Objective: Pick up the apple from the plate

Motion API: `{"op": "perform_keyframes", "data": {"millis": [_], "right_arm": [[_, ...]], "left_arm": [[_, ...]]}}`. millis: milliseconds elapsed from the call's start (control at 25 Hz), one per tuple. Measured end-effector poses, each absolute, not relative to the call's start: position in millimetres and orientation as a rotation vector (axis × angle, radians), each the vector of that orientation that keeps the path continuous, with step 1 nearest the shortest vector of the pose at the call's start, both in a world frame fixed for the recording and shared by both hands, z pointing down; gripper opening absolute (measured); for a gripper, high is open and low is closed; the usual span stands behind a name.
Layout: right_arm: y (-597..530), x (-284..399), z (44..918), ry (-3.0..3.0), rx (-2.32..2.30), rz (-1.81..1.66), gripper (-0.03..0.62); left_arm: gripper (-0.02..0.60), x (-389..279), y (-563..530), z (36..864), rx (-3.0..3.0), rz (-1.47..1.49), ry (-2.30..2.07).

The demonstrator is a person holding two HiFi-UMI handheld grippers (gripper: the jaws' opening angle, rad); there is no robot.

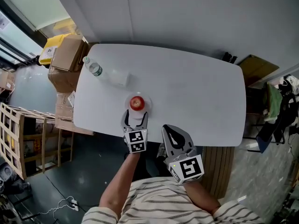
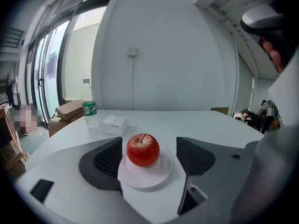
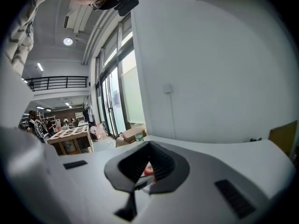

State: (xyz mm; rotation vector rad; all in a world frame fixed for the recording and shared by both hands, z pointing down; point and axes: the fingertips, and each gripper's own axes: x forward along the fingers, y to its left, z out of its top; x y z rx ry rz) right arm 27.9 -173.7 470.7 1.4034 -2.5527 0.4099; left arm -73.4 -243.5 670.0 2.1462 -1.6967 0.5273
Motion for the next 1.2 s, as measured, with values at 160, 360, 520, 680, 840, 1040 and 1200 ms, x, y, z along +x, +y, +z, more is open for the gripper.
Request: {"op": "perform_keyframes", "data": {"millis": [160,360,520,680,840,1040,1200], "right_arm": [[-175.9,28.9,473.7,-2.544,1.408,0.416,0.003],[-176.8,27.4,476.8,-2.538,1.410,0.423,0.003],[-177.4,27.4,478.0,-2.533,1.411,0.428,0.003],[-179.2,26.2,477.0,-2.522,1.414,0.387,0.003],[-175.8,26.1,478.5,-2.519,1.405,0.392,0.003],[-176.3,32.6,482.6,-2.494,1.412,0.393,0.003],[-178.3,33.9,482.7,-2.497,1.418,0.377,0.003]], "left_arm": [[0.344,-75.8,-251.6,685.4,2.128,0.540,-1.698],[0.345,-79.0,-257.4,701.1,2.114,0.548,-1.678],[0.345,-78.3,-260.5,716.1,2.109,0.589,-1.652],[0.345,-78.4,-266.8,722.9,2.133,0.628,-1.657],[0.345,-80.6,-270.3,735.2,2.114,0.646,-1.679],[0.344,-78.2,-276.6,739.7,2.118,0.634,-1.676],[0.337,-80.2,-278.3,741.2,2.123,0.640,-1.671]]}}
